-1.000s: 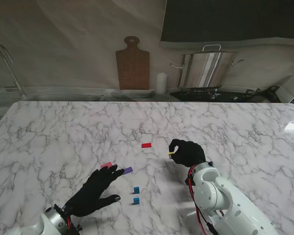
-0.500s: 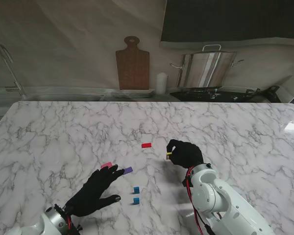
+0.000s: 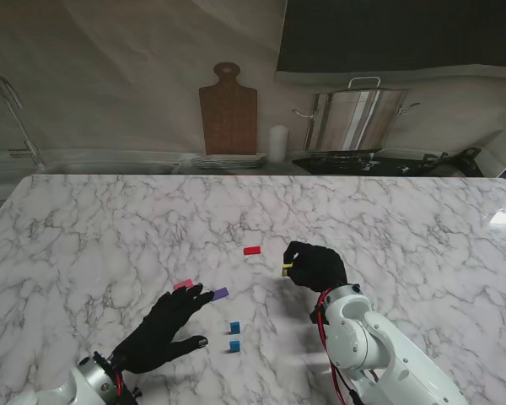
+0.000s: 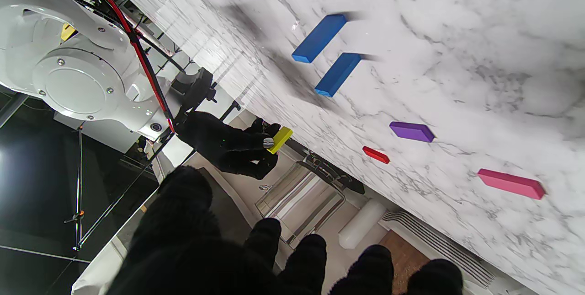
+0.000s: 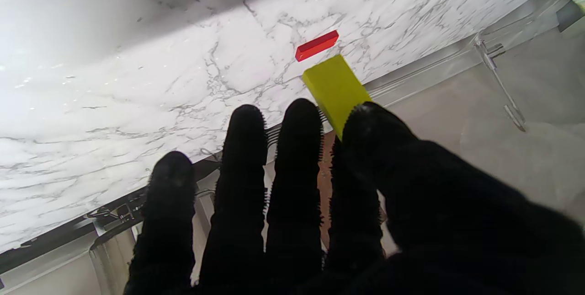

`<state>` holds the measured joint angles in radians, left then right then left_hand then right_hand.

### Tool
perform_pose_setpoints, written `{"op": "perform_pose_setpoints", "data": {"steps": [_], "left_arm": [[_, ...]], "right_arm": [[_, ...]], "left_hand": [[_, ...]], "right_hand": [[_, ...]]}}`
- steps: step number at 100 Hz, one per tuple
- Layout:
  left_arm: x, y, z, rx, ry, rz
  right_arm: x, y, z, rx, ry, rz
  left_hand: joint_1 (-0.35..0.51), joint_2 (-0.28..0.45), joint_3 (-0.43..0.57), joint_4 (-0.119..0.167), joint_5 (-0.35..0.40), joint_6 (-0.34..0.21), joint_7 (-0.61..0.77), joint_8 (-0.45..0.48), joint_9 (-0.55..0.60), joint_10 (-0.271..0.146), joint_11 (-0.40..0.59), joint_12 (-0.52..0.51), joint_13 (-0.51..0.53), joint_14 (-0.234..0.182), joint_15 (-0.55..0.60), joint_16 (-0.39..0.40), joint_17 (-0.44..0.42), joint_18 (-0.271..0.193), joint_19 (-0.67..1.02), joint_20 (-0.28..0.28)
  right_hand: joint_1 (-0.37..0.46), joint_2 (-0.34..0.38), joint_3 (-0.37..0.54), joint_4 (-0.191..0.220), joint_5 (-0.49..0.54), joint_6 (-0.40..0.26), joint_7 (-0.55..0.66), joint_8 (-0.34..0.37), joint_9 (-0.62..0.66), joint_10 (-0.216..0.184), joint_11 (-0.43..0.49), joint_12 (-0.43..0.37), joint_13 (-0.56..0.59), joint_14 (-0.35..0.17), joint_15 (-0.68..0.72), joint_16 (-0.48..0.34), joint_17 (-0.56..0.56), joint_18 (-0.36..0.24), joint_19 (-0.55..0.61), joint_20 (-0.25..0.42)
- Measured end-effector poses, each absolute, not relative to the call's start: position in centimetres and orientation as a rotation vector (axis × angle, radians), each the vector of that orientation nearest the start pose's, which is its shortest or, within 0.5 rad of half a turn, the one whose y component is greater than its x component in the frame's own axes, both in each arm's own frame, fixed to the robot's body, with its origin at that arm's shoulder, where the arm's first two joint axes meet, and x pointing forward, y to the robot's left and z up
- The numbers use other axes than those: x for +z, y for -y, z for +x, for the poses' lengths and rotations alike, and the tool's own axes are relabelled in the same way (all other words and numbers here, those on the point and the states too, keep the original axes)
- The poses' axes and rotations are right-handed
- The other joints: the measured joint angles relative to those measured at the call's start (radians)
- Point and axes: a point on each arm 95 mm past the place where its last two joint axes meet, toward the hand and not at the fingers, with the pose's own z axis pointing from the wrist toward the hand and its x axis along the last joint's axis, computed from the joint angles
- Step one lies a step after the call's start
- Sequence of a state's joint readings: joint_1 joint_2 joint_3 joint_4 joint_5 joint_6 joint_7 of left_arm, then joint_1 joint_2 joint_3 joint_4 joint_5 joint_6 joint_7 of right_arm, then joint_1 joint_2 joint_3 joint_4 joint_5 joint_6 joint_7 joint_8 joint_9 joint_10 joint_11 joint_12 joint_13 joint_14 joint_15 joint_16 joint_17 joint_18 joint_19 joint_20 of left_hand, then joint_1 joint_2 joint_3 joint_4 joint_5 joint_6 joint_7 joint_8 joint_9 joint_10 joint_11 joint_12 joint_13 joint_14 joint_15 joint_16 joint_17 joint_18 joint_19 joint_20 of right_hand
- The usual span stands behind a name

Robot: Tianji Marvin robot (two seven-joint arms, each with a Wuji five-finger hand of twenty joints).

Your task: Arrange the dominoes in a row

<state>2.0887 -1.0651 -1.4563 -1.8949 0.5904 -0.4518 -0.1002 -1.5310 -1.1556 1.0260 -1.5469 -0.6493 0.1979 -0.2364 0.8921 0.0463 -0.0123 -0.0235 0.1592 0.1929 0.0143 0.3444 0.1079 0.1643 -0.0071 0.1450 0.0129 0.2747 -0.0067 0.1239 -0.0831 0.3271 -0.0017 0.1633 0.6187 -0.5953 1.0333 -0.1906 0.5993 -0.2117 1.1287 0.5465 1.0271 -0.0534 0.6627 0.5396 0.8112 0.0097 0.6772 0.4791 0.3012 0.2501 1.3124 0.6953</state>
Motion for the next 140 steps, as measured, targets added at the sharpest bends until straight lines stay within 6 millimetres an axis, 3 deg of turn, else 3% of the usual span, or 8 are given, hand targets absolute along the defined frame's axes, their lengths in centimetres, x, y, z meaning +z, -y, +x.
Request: {"op": "perform_pose_setpoints", "data": {"steps": [31,73,98,140], "left_arm": [[-33.7,-0.6,25.3,-2.012,-1.596,-1.529],[-33.6,-1.0,25.5,-2.011,-1.569,-1.525],[-33.5,-1.2,25.6,-2.011,-1.558,-1.524],[-33.5,-1.3,25.7,-2.011,-1.557,-1.524]], "right_arm": [[-35.8,-7.8,37.3,1.679,-1.217,1.524],[-38.4,-12.6,35.7,1.698,-1.264,1.555],[-39.2,-13.9,35.8,1.698,-1.290,1.557],[-40.1,-14.5,35.4,1.670,-1.320,1.561]], "left_hand": [[0.000,0.000,0.000,0.000,0.000,0.000,0.000,0.000,0.000,0.000,0.000,0.001,0.000,0.000,0.000,0.000,0.000,0.000,0.000,0.000],[0.000,0.000,0.000,0.000,0.000,0.000,0.000,0.000,0.000,-0.001,0.000,0.001,0.000,0.000,0.000,0.000,0.000,0.000,0.000,0.000],[0.000,0.000,0.000,0.000,0.000,0.000,0.000,0.001,0.000,-0.001,0.000,0.001,0.000,0.000,0.000,0.000,0.000,0.000,0.000,0.000],[0.000,0.000,0.000,0.000,0.000,0.000,0.000,0.011,0.000,-0.001,0.000,0.001,0.000,0.000,0.000,0.000,0.000,0.000,0.000,0.000]], "right_hand": [[0.000,-0.012,-0.001,0.000,0.022,-0.001,-0.011,-0.019,-0.056,-0.003,0.033,0.045,-0.045,-0.006,0.045,0.000,-0.026,-0.003,0.000,0.003],[0.000,-0.012,-0.002,0.000,0.023,-0.001,-0.011,-0.020,-0.070,-0.008,0.049,0.051,-0.083,-0.007,0.056,0.000,-0.039,-0.010,0.000,0.005],[0.000,-0.012,-0.012,0.000,0.024,-0.001,-0.011,-0.020,-0.070,-0.008,0.051,0.057,-0.091,-0.007,0.056,0.000,-0.039,-0.011,0.000,0.013],[0.000,-0.012,-0.016,0.000,0.024,-0.001,-0.011,-0.020,-0.094,-0.008,0.063,0.058,-0.092,-0.007,0.057,0.000,-0.045,-0.011,0.000,0.015]]}}
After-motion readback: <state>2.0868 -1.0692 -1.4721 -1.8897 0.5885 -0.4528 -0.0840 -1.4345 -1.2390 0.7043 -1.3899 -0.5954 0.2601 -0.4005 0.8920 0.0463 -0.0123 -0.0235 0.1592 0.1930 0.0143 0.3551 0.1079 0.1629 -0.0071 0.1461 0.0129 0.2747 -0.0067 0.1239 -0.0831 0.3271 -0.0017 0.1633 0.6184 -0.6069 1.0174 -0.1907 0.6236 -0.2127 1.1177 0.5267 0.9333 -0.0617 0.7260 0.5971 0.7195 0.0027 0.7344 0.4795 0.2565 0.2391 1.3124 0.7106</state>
